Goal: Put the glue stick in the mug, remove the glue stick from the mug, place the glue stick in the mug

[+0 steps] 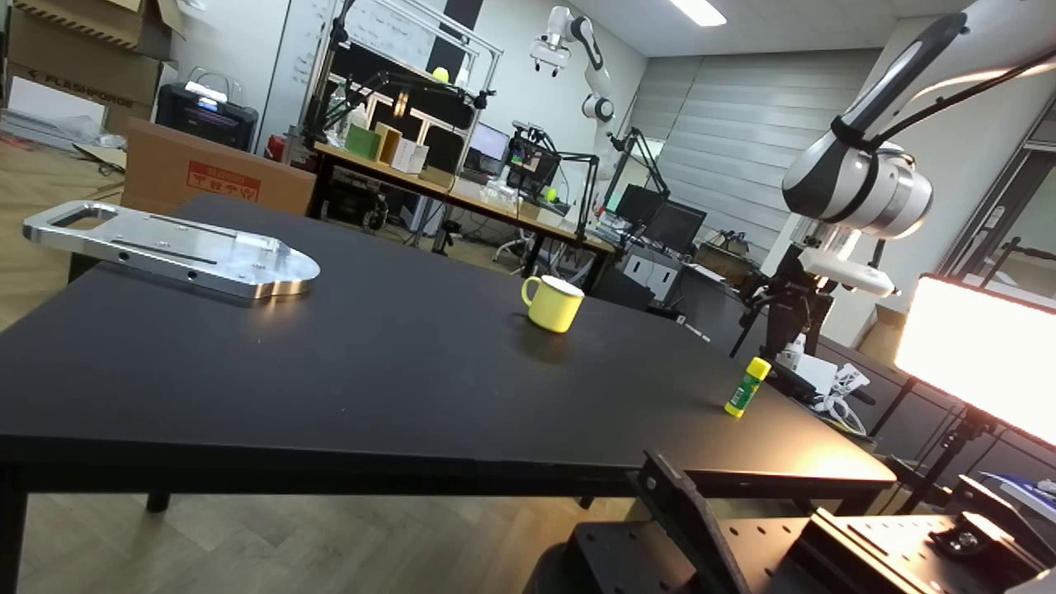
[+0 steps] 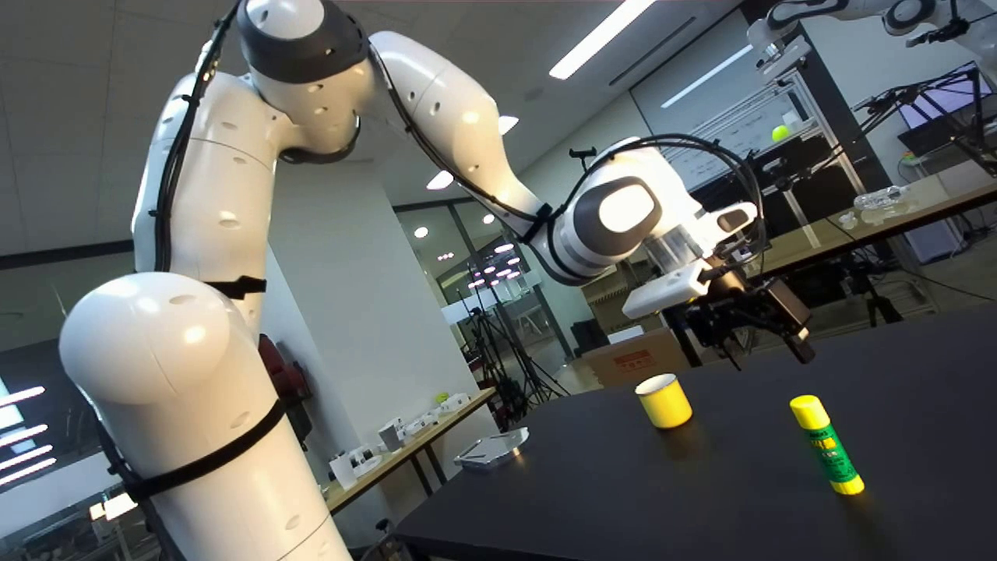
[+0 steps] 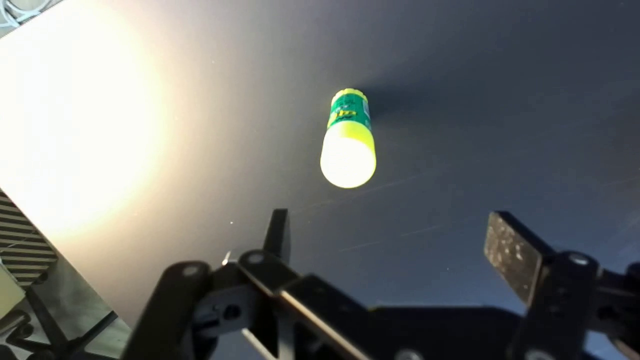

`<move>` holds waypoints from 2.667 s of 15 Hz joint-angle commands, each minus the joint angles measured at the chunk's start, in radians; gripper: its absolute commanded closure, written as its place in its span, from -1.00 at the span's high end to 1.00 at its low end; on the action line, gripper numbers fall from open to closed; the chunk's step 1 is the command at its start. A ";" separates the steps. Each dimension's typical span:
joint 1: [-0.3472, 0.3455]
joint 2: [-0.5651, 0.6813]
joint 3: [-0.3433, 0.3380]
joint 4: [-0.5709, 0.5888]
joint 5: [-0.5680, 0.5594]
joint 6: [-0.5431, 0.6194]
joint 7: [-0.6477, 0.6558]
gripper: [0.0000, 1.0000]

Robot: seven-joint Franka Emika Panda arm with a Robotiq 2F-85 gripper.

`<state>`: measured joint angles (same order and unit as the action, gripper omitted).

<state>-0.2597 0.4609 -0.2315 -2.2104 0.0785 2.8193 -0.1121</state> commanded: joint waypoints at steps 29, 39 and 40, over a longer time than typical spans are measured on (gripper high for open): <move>0.158 -0.081 0.082 0.072 0.011 -0.164 0.237 -0.81; 0.202 -0.109 0.132 0.100 -0.006 -0.234 0.220 -0.31; 0.201 -0.109 0.131 0.100 -0.006 -0.234 0.220 -0.81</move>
<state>-0.0499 0.3525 -0.1087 -2.1113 0.0785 2.5871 0.1041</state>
